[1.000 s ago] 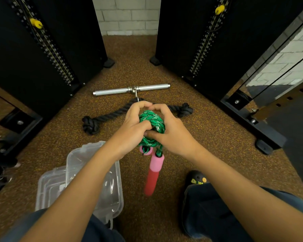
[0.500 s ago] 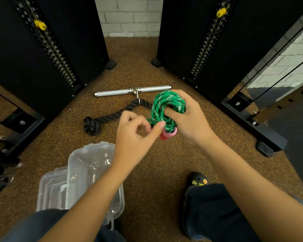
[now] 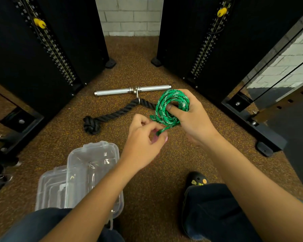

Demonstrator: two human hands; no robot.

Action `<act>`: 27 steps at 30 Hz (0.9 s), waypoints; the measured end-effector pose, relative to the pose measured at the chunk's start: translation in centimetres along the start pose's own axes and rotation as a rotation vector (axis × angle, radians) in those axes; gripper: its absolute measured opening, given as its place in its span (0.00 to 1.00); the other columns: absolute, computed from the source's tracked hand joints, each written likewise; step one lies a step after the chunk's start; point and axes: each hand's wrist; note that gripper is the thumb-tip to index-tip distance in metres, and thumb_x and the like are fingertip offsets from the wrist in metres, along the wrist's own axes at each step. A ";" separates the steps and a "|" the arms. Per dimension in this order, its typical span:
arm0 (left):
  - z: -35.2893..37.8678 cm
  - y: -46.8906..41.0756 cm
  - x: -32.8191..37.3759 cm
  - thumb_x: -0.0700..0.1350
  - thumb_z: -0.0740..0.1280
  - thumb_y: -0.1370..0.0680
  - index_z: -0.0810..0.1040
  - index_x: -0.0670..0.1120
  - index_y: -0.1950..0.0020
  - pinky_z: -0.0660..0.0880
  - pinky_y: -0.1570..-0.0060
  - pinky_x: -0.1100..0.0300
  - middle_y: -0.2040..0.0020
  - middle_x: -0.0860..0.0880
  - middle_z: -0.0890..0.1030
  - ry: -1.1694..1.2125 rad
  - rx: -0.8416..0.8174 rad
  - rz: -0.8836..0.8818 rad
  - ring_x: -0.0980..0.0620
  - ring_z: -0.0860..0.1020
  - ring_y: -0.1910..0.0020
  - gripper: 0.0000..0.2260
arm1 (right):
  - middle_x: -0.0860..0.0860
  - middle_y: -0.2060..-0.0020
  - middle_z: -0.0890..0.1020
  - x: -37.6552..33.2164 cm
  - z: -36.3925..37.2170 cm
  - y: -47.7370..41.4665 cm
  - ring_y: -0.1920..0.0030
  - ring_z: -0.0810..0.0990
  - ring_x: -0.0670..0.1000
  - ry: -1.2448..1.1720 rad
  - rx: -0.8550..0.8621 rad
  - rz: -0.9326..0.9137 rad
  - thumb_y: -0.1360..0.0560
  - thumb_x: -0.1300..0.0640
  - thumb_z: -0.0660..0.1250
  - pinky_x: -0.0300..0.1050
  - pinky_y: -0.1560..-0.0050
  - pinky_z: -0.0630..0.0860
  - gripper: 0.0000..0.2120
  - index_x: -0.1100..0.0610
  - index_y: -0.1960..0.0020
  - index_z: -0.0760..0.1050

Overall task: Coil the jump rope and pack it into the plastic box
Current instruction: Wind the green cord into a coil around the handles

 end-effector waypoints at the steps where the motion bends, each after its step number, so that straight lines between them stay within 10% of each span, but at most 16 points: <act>1: -0.4 0.0 0.0 0.46 0.70 0.28 0.80 0.43 0.54 0.61 0.55 0.81 0.55 0.52 0.65 -0.022 0.005 0.024 0.58 0.67 0.56 0.07 | 0.48 0.55 0.82 0.0 -0.1 -0.1 0.48 0.81 0.52 -0.007 -0.026 0.010 0.27 0.67 0.65 0.54 0.43 0.78 0.15 0.46 0.53 0.74; 8: -3.3 -0.8 -0.2 0.53 0.58 0.28 0.78 0.43 0.55 0.69 0.55 0.60 0.57 0.49 0.80 -0.126 -0.140 0.184 0.57 0.74 0.57 0.16 | 0.50 0.55 0.81 -0.3 -0.5 0.1 0.50 0.80 0.50 0.073 -0.184 0.052 0.27 0.68 0.65 0.47 0.46 0.78 0.12 0.55 0.47 0.73; 13: -5.0 -0.8 -0.5 0.42 0.67 0.27 0.67 0.53 0.53 0.72 0.55 0.65 0.54 0.51 0.79 -0.008 -0.189 0.180 0.58 0.76 0.53 0.10 | 0.49 0.57 0.81 -0.5 -0.5 0.4 0.55 0.80 0.47 0.092 -0.295 0.098 0.27 0.69 0.65 0.41 0.51 0.78 0.14 0.57 0.44 0.72; 17: -5.4 -0.9 -0.8 0.44 0.69 0.31 0.70 0.51 0.60 0.77 0.55 0.47 0.58 0.49 0.79 0.108 -0.129 0.113 0.47 0.78 0.57 0.08 | 0.50 0.57 0.81 -0.8 -0.2 0.6 0.57 0.82 0.45 0.003 -0.366 0.178 0.26 0.70 0.63 0.39 0.56 0.80 0.14 0.57 0.44 0.72; 21: -4.4 -1.3 -1.7 0.43 0.71 0.32 0.74 0.46 0.61 0.74 0.45 0.51 0.53 0.54 0.80 0.292 -0.098 0.007 0.53 0.78 0.52 0.07 | 0.52 0.55 0.81 -1.1 0.0 0.5 0.54 0.82 0.52 -0.112 -0.380 0.269 0.25 0.68 0.62 0.50 0.53 0.81 0.12 0.55 0.45 0.72; 27: -3.6 -0.5 -1.6 0.38 0.65 0.25 0.68 0.45 0.54 0.73 0.59 0.68 0.61 0.54 0.80 0.737 -0.225 -0.206 0.60 0.78 0.62 0.06 | 0.53 0.55 0.82 -1.9 0.6 0.3 0.60 0.85 0.49 -0.270 -0.401 0.354 0.24 0.69 0.59 0.45 0.62 0.83 0.13 0.58 0.41 0.71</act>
Point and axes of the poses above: each hand's wrist, its own y-axis away from the middle knuckle, its own z-axis out of the palm, x = y × z
